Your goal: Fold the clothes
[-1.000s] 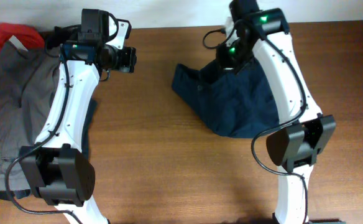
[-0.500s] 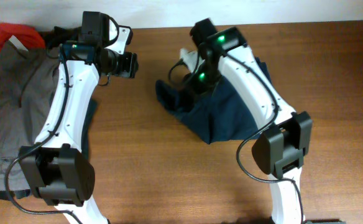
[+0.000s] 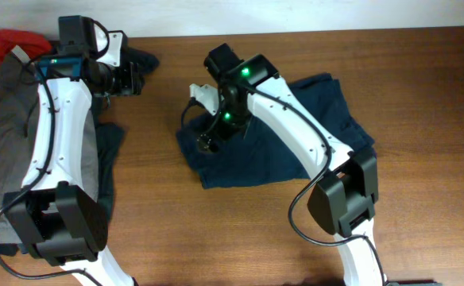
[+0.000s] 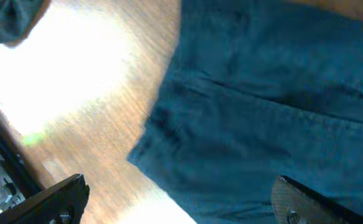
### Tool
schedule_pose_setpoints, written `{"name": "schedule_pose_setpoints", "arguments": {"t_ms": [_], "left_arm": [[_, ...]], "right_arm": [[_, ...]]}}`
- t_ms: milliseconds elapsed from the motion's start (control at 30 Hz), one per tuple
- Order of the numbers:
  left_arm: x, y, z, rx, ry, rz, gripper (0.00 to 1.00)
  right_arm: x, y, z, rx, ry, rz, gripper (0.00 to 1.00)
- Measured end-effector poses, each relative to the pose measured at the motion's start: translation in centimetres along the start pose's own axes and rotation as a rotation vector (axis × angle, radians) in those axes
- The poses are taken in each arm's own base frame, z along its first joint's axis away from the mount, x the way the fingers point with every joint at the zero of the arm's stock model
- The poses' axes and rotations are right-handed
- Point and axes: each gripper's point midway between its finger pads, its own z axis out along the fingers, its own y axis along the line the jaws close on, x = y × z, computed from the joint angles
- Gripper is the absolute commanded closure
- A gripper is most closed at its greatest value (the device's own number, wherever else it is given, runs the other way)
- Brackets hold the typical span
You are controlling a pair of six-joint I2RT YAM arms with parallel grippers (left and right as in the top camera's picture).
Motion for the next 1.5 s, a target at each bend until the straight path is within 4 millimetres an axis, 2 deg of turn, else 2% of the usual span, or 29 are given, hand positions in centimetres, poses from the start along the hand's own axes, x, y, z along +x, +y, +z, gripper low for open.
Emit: {"name": "schedule_pose_setpoints", "arguments": {"t_ms": [100, 233, 300, 367, 467, 500, 533, 633, 700, 733, 833, 933, 1067, 1167, 1267, 1367, 1500], "left_arm": [[0.0, -0.2, 0.0, 0.010, 0.000, 0.001, 0.45], [0.9, -1.0, 0.0, 0.051, 0.035, -0.004, 0.46], [1.7, -1.6, 0.0, 0.075, 0.067, -0.002, 0.46], [2.6, -2.1, -0.1, 0.093, 0.105, 0.002, 0.45], [3.6, -2.8, 0.1, 0.113, 0.143, 0.010, 0.44], [4.0, -3.0, 0.3, 0.119, 0.153, 0.012, 0.40], [4.4, -3.1, 0.5, 0.125, 0.166, 0.012, 0.38], [6.3, -3.2, 1.9, 0.142, 0.211, 0.013, 0.31], [7.7, -3.3, 3.1, 0.169, 0.230, 0.013, 0.26], [8.2, -3.5, 3.9, 0.190, 0.229, 0.021, 0.24], [10.0, -4.2, 5.9, 0.261, 0.222, 0.036, 0.18], [10.6, -4.8, 7.1, 0.318, 0.190, 0.049, 0.14], [10.7, -5.3, 8.0, 0.356, 0.150, 0.065, 0.13], [10.8, -5.4, 8.5, 0.366, 0.128, 0.069, 0.13], [10.7, -5.5, 9.0, 0.372, 0.104, 0.064, 0.13], [10.8, -6.0, 9.3, 0.379, 0.101, 0.061, 0.13], [10.7, -7.5, 9.7, 0.398, 0.092, 0.092, 0.13]], "right_arm": [[-0.4, 0.7, 0.3, -0.004, -0.007, -0.033, 0.01], [-0.6, 0.2, -0.1, 0.023, -0.015, -0.018, 0.01], [-1.0, -1.0, -1.5, 0.059, -0.034, 0.028, 0.01], [-1.4, -2.8, -3.7, 0.093, -0.074, 0.093, 0.01], [-1.0, -7.4, -7.7, 0.137, -0.143, 0.230, 0.01], [-0.2, -10.0, -9.3, 0.155, -0.167, 0.297, 0.01], [0.5, -11.6, -10.1, 0.166, -0.178, 0.339, 0.01], [4.0, -17.7, -12.4, 0.190, -0.200, 0.489, 0.01], [6.6, -20.8, -13.0, 0.193, -0.197, 0.572, 0.01], [8.0, -22.1, -12.9, 0.187, -0.191, 0.609, 0.01], [10.7, -24.1, -11.8, 0.155, -0.171, 0.667, 0.01], [12.1, -25.2, -10.3, 0.112, -0.172, 0.693, 0.01], [12.9, -26.1, -7.9, 0.075, -0.183, 0.688, 0.01], [13.3, -26.6, -5.9, 0.064, -0.190, 0.671, 0.06], [13.5, -27.1, -4.5, 0.063, -0.206, 0.661, 0.06], [13.8, -27.4, -3.8, 0.063, -0.211, 0.662, 0.06], [14.2, -28.0, -3.9, 0.067, -0.226, 0.669, 0.06]]}}
